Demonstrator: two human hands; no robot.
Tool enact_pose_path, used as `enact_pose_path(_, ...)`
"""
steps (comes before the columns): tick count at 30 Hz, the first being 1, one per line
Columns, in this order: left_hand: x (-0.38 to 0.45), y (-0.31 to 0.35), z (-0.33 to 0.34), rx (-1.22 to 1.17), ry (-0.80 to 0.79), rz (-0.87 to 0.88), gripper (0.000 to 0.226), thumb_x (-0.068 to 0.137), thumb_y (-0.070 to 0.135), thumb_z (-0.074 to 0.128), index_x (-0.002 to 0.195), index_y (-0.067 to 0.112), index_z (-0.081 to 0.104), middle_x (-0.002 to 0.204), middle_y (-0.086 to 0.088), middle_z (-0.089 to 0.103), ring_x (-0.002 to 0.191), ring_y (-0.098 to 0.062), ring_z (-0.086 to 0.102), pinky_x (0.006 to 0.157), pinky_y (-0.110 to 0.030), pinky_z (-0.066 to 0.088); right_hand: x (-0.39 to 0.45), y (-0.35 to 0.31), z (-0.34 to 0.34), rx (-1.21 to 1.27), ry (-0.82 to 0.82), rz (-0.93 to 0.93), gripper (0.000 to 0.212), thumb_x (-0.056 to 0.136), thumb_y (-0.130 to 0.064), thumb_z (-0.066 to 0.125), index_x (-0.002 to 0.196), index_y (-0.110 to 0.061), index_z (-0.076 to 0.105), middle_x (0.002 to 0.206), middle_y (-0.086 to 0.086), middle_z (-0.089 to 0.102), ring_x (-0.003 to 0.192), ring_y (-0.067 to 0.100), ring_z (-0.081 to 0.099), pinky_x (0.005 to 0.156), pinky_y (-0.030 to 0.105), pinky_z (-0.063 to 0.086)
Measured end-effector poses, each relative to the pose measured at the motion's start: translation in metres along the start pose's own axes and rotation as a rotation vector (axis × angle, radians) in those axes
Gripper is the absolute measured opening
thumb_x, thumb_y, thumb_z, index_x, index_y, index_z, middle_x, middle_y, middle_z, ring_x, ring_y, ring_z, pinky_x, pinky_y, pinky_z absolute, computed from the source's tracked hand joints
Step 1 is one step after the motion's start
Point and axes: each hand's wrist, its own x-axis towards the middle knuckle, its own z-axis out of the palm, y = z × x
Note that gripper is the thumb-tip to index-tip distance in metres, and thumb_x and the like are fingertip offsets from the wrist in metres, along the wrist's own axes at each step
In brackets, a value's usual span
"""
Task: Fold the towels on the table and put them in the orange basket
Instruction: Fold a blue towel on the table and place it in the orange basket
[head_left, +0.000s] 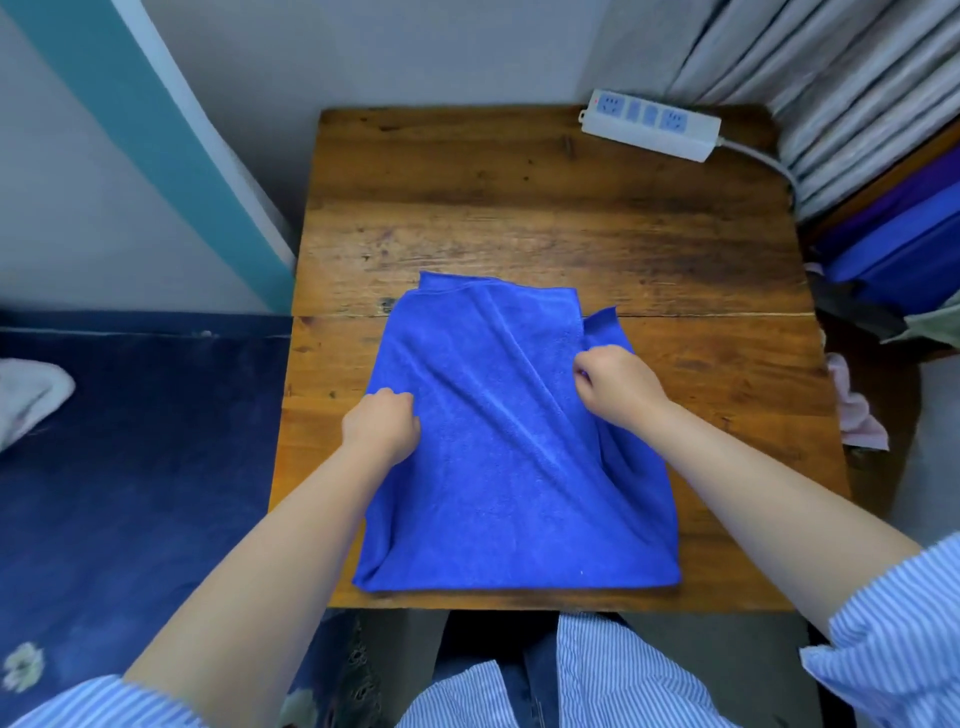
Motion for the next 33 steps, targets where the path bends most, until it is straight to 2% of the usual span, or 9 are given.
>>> enact_pose_path(3,0.017,0.004,-0.011,-0.034,0.022,-0.015,0.028,0.095,0.022,0.035,0.111,0.006,0.051,0.115,-0.013,0.051,0.108,-0.029,0.05,0.077,-0.034,0.043,0.033,-0.004,-0.007,-0.005,0.047,-0.006,0.026,0.091,-0.01,0.039,0.101,0.001,0.06,0.104,0.017,0.06,0.103,0.032,0.05,0.081,0.039,0.042)
enact_pose_path(10,0.058,0.017,-0.032,-0.065,0.001,-0.136,0.027,0.095,0.02,0.036,0.116,0.007,0.046,0.12,-0.014,0.048,0.113,-0.032,0.046,0.08,-0.037,0.043,0.101,-0.002,-0.007,0.015,0.001,0.072,0.032,0.087,-0.001,0.042,0.117,-0.006,0.052,0.124,0.012,0.048,0.118,0.029,0.038,0.092,0.036,0.033)
enact_pose_path(15,0.087,0.021,-0.044,-0.17,0.176,-0.183,0.028,0.093,0.011,0.035,0.119,0.007,0.047,0.122,-0.013,0.05,0.115,-0.031,0.045,0.082,-0.04,0.043,0.125,0.0,-0.004,-0.005,-0.07,0.079,0.033,0.083,-0.001,0.046,0.114,-0.009,0.052,0.119,0.011,0.049,0.115,0.029,0.039,0.092,0.037,0.032)
enact_pose_path(18,0.105,0.019,-0.048,-0.185,0.176,-0.082,0.043,0.092,0.008,0.037,0.135,0.01,0.037,0.136,-0.009,0.043,0.125,-0.028,0.039,0.094,-0.041,0.039,0.13,0.001,-0.004,0.025,-0.091,0.1,0.021,0.081,0.0,0.046,0.099,-0.008,0.056,0.114,0.013,0.05,0.113,0.029,0.038,0.09,0.035,0.032)
enact_pose_path(20,0.113,0.018,-0.05,-0.139,0.134,-0.024,0.054,0.09,0.008,0.039,0.142,0.013,0.027,0.14,-0.008,0.039,0.129,-0.028,0.036,0.1,-0.041,0.035,0.127,0.0,-0.007,0.061,-0.06,0.104,0.013,0.08,0.0,0.046,0.084,-0.012,0.05,0.112,0.013,0.047,0.111,0.028,0.037,0.086,0.034,0.031)
enact_pose_path(22,0.117,0.017,-0.053,-0.102,0.179,-0.017,0.051,0.087,0.006,0.043,0.136,0.013,0.036,0.13,-0.012,0.049,0.122,-0.031,0.041,0.097,-0.04,0.036,0.12,0.0,-0.011,0.096,-0.005,0.08,0.016,0.079,0.0,0.047,0.079,-0.014,0.041,0.109,0.012,0.047,0.108,0.028,0.038,0.084,0.033,0.029)
enact_pose_path(26,0.107,0.005,-0.056,-0.055,0.235,0.039,0.035,0.083,0.007,0.047,0.116,0.011,0.056,0.114,-0.012,0.06,0.113,-0.032,0.045,0.091,-0.037,0.037,0.085,0.004,-0.031,0.22,-0.04,-0.039,0.009,0.081,-0.006,0.052,0.079,-0.014,0.05,0.095,0.009,0.061,0.097,0.028,0.052,0.074,0.029,0.03)
enact_pose_path(28,0.096,-0.01,-0.053,0.001,0.182,0.135,0.03,0.085,0.012,0.048,0.113,0.012,0.059,0.117,-0.008,0.058,0.117,-0.029,0.041,0.093,-0.034,0.035,0.06,0.006,-0.039,0.239,-0.091,-0.08,0.007,0.085,-0.01,0.054,0.087,-0.008,0.061,0.094,0.009,0.067,0.093,0.027,0.057,0.07,0.027,0.032)
enact_pose_path(33,0.077,-0.036,-0.06,0.234,0.089,0.262,0.033,0.089,0.019,0.044,0.12,0.022,0.055,0.134,0.005,0.049,0.13,-0.02,0.033,0.098,-0.03,0.034,0.01,0.0,-0.039,0.277,-0.209,-0.06,0.023,0.089,-0.007,0.048,0.101,-0.007,0.066,0.102,0.005,0.07,0.096,0.021,0.059,0.07,0.021,0.033)
